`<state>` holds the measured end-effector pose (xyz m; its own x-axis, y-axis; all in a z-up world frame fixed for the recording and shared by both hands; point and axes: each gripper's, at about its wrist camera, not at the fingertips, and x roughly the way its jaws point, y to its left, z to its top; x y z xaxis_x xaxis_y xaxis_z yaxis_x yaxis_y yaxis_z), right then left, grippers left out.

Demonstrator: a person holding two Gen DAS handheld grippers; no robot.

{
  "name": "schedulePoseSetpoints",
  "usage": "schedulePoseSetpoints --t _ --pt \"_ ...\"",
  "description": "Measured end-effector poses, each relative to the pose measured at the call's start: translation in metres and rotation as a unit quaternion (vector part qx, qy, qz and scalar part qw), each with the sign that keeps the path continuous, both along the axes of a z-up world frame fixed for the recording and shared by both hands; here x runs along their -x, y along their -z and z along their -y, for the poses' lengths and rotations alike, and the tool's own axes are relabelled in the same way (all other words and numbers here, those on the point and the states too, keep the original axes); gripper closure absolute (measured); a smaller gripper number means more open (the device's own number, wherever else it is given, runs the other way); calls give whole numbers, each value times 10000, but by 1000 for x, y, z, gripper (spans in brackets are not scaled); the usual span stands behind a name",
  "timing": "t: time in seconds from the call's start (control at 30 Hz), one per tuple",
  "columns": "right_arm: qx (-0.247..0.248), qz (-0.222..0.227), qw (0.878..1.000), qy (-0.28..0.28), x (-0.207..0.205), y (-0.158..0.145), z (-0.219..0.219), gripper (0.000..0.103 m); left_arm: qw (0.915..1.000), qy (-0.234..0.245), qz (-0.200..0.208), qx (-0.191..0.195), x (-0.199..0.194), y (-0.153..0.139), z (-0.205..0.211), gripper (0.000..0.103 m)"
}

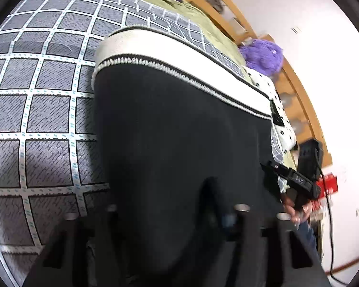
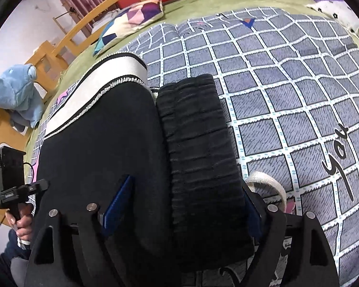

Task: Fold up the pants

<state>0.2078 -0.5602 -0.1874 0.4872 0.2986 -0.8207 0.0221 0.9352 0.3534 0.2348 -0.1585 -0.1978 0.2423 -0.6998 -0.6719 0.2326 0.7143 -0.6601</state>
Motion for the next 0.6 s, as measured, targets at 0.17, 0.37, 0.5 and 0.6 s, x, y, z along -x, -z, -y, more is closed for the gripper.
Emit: schedulePoseSetpoints --t 0.17,0.37,0.5,0.6 --pt "-213 230 9993 199 14 -39 -6 71 9987 318 310 237 3 -55 -21 86" --pt "-726 815 9936 -277 24 -104 -80 94 9960 -79 881 -154 2 -133 -109 87" --pt "-1215 707 9876 -696 7 -81 -145 94 9918 -332 744 -985 -2 -119 -161 81" --pt "-947 394 9923 -699 -12 -37 -184 81 9827 -602 265 -1733 -7 -63 -178 55"
